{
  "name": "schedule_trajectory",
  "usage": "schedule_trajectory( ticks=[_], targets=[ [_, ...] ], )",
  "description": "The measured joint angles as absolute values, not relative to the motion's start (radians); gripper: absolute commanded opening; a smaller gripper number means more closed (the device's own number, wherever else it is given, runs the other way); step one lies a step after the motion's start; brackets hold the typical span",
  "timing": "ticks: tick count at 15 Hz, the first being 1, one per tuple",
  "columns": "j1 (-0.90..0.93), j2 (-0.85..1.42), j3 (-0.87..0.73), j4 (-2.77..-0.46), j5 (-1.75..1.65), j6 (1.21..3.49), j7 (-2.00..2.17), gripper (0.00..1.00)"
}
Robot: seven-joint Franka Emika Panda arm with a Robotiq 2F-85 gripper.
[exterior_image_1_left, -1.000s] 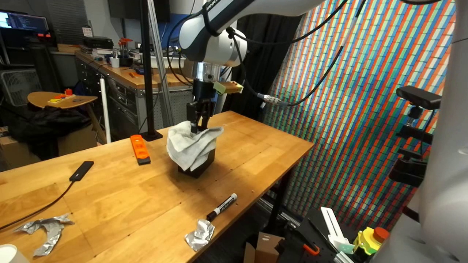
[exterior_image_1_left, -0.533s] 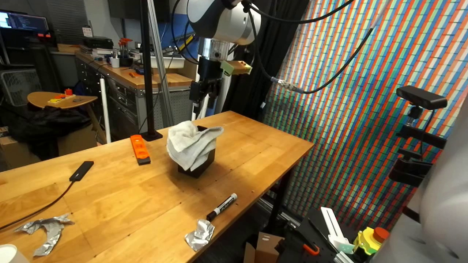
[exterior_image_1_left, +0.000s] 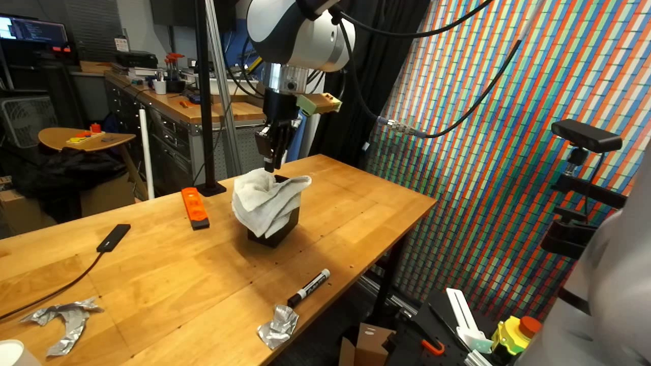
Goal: Put the white towel in the black box
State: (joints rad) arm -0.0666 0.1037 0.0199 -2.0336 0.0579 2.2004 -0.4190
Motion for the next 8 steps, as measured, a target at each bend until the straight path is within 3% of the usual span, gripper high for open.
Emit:
schedule_trajectory(
  ticks=[8],
  targets=[
    [-0.037,0.124,0.021,-2.055,-0.004,2.245,-0.412,0.0]
  ],
)
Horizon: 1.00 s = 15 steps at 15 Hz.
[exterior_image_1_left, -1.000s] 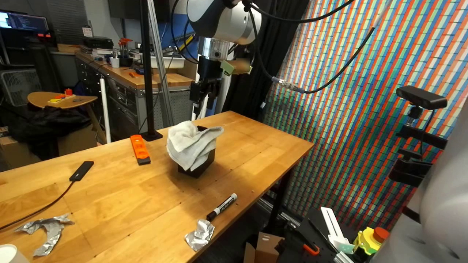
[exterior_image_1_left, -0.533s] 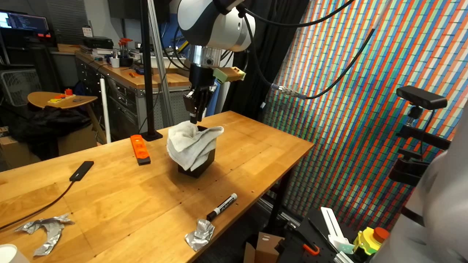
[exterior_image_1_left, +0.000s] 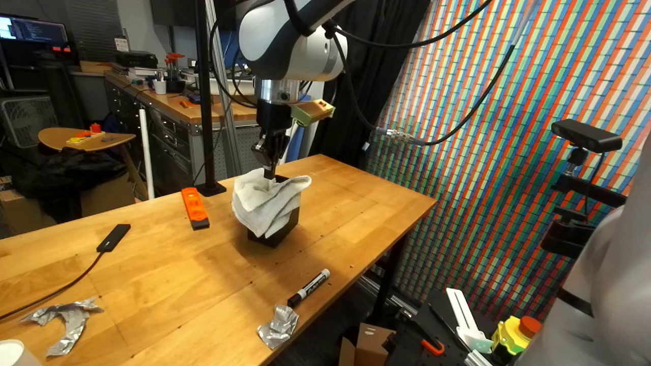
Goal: Put the white towel in the black box
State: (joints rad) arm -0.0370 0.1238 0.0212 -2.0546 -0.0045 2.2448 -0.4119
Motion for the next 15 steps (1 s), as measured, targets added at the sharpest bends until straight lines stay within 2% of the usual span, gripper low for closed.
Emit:
schedule_trajectory(
  ticks=[15],
  targets=[
    [-0.041,0.361,0.023,-1.982,-0.033,2.27,-0.419,0.0]
  ],
)
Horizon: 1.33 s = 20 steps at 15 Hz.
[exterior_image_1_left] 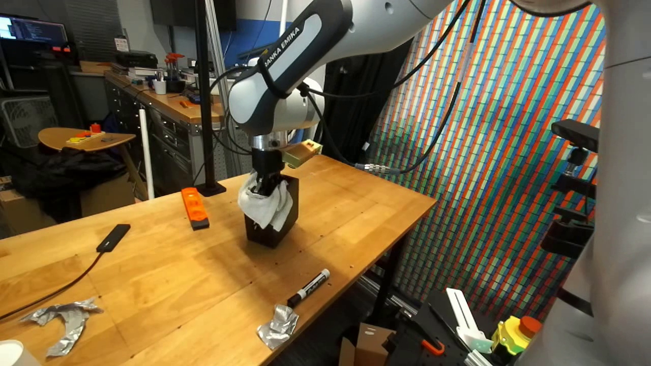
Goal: Put the white towel in the black box
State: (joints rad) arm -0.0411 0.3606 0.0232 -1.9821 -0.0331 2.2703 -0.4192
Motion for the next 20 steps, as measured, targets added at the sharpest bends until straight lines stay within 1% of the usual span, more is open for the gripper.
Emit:
schedule_trajectory(
  ticks=[5,11,14,20],
  targets=[
    [-0.044,0.41,0.047,-1.956,-0.012,2.224,-0.435,0.0],
    [-0.066,0.401,0.051,-1.952,-0.007,2.217,-0.447,0.0],
    [-0.092,0.362,0.046,-1.957,-0.006,2.218,-0.448,0.0],
    [-0.113,0.203,0.026,-2.01,-0.007,2.23,-0.447,0.0]
  ],
)
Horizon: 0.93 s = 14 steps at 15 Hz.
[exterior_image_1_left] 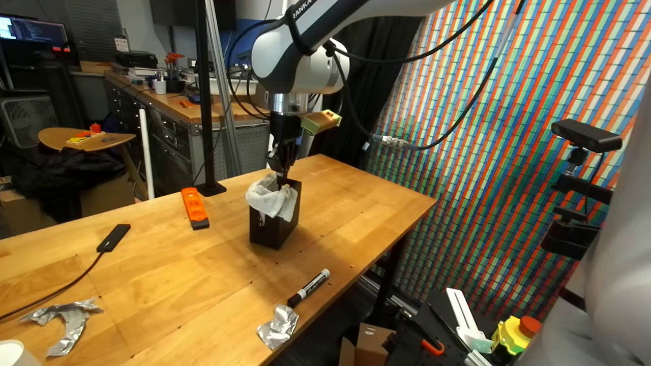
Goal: Put the white towel in the black box
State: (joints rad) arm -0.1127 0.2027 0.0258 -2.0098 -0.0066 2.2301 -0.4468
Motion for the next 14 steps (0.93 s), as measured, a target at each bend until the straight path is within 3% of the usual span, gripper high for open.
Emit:
schedule_trajectory(
  ticks=[14],
  targets=[
    [0.01,-0.022,0.05,-2.292,0.049,2.311,-0.317,0.0]
  ],
)
